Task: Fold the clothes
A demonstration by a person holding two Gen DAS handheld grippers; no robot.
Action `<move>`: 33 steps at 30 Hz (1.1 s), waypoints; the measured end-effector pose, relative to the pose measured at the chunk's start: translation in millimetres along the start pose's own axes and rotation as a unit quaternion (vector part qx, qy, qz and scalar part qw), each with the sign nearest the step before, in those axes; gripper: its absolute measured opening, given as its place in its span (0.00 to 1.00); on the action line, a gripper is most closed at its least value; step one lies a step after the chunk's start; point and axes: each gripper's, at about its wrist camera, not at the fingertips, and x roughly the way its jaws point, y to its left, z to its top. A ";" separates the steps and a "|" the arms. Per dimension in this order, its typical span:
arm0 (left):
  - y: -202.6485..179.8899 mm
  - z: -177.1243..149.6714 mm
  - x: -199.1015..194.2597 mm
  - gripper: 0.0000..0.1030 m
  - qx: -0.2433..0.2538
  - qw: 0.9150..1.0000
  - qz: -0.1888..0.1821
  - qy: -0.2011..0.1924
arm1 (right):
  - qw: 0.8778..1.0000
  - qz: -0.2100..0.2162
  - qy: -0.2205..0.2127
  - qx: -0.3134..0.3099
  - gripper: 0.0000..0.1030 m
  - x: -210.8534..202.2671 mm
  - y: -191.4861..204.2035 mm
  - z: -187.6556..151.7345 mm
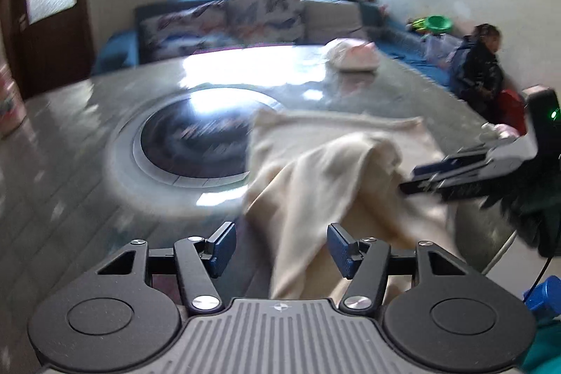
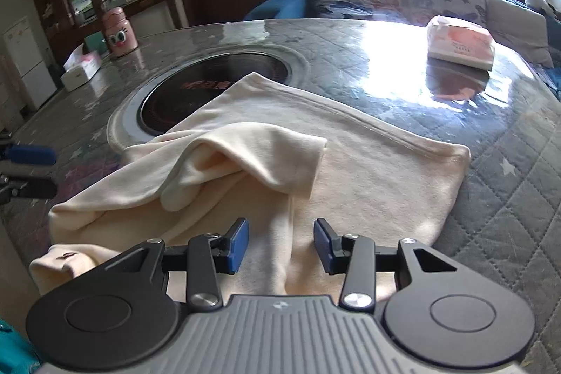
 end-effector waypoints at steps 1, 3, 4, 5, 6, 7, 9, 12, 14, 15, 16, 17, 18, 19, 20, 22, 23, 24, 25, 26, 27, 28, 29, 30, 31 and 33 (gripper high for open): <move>-6.0 6.6 6.7 0.59 0.011 1.000 -0.005 -0.007 | 1.000 0.001 0.000 -0.001 0.40 -0.2 0.9 -0.3; -22.2 20.4 20.6 0.59 0.040 0.999 -0.012 -0.021 | 1.000 0.002 -0.001 -0.002 0.40 -0.5 2.4 -0.8; -31.4 26.7 28.0 0.59 0.058 0.998 -0.014 -0.029 | 1.000 0.001 -0.001 -0.003 0.40 -0.5 3.2 -1.0; -38.9 32.1 35.9 0.59 0.072 0.997 -0.019 -0.036 | 1.000 0.001 -0.001 -0.003 0.40 -0.3 4.0 -1.2; -44.8 36.9 44.6 0.59 0.080 0.996 -0.026 -0.036 | 1.000 0.002 -0.001 -0.002 0.40 -0.2 4.5 -1.4; -49.7 41.2 54.8 0.59 0.085 0.995 -0.032 -0.030 | 1.000 0.003 -0.001 -0.001 0.40 -0.1 4.8 -1.5; -58.8 47.5 74.9 0.57 0.093 0.995 -0.041 -0.014 | 1.000 0.004 -0.002 -0.001 0.41 0.0 5.4 -1.6; -71.2 49.4 97.7 0.57 0.119 0.992 -0.053 0.001 | 1.000 0.007 -0.002 0.003 0.42 0.7 5.1 -1.6; -75.9 48.7 107.9 0.50 0.133 0.990 -0.048 0.006 | 1.000 0.009 -0.002 0.004 0.43 1.4 4.1 -2.3; -76.1 48.7 111.2 0.41 0.138 0.990 -0.040 0.005 | 1.000 0.010 -0.003 0.004 0.43 1.6 3.7 -2.4; -73.2 49.9 112.4 0.38 0.135 0.990 -0.036 0.003 | 1.000 0.011 -0.003 0.005 0.43 1.9 3.2 -2.8; -68.2 51.7 112.3 0.35 0.124 0.992 -0.038 0.001 | 1.000 0.012 -0.003 0.005 0.43 2.2 2.8 -2.8; -62.2 54.0 111.7 0.32 0.109 0.993 -0.042 -0.001 | 1.000 0.012 -0.003 0.006 0.43 2.5 2.6 -2.8; -54.2 57.1 110.4 0.32 0.086 0.995 -0.049 -0.003 | 1.000 0.013 -0.003 0.006 0.43 2.6 2.5 -2.7; -45.5 60.4 108.6 0.29 0.062 0.997 -0.055 -0.006 | 1.000 0.013 -0.003 0.005 0.44 2.9 2.5 -2.6; -27.5 65.8 106.8 0.28 0.012 0.998 -0.063 -0.008 | 1.000 0.013 -0.003 0.003 0.45 3.6 2.9 -2.4; -18.7 67.2 106.4 0.26 -0.010 0.998 -0.067 -0.008 | 1.000 0.013 -0.003 0.002 0.47 4.0 3.2 -2.2; -10.3 67.9 106.6 0.19 -0.032 0.997 -0.069 -0.007 | 1.000 0.013 -0.003 0.001 0.48 4.5 3.8 -1.9; -2.2 67.6 107.8 0.16 -0.051 0.996 -0.069 -0.003 | 1.000 0.012 -0.002 -0.001 0.48 4.9 4.5 -1.5; 5.0 66.5 108.3 0.14 -0.067 0.995 -0.070 -0.001 | 1.000 0.011 -0.002 -0.002 0.49 5.3 5.7 -1.0; 11.8 65.0 107.8 0.13 -0.082 0.994 -0.071 -0.001 | 1.000 0.010 -0.001 -0.005 0.49 5.6 7.0 -0.3; 18.1 63.5 106.7 0.12 -0.096 0.993 -0.074 -0.002 | 1.000 0.009 0.000 -0.007 0.49 6.0 8.4 0.4; 24.0 61.9 105.1 0.12 -0.111 0.991 -0.079 -0.003 | 1.000 0.008 0.000 -0.009 0.49 6.4 9.9 1.3; 29.8 60.3 103.4 0.12 -0.128 0.988 -0.084 -0.006 | 1.000 0.006 0.000 -0.014 0.50 7.0 11.9 2.6; 35.7 58.5 101.6 0.12 -0.147 0.985 -0.090 -0.008 | 1.000 0.004 -0.001 -0.019 0.50 7.6 14.2 4.2; 47.7 54.4 97.7 0.12 -0.185 0.978 -0.098 -0.016 | 1.000 0.002 -0.001 -0.028 0.52 9.5 18.3 7.5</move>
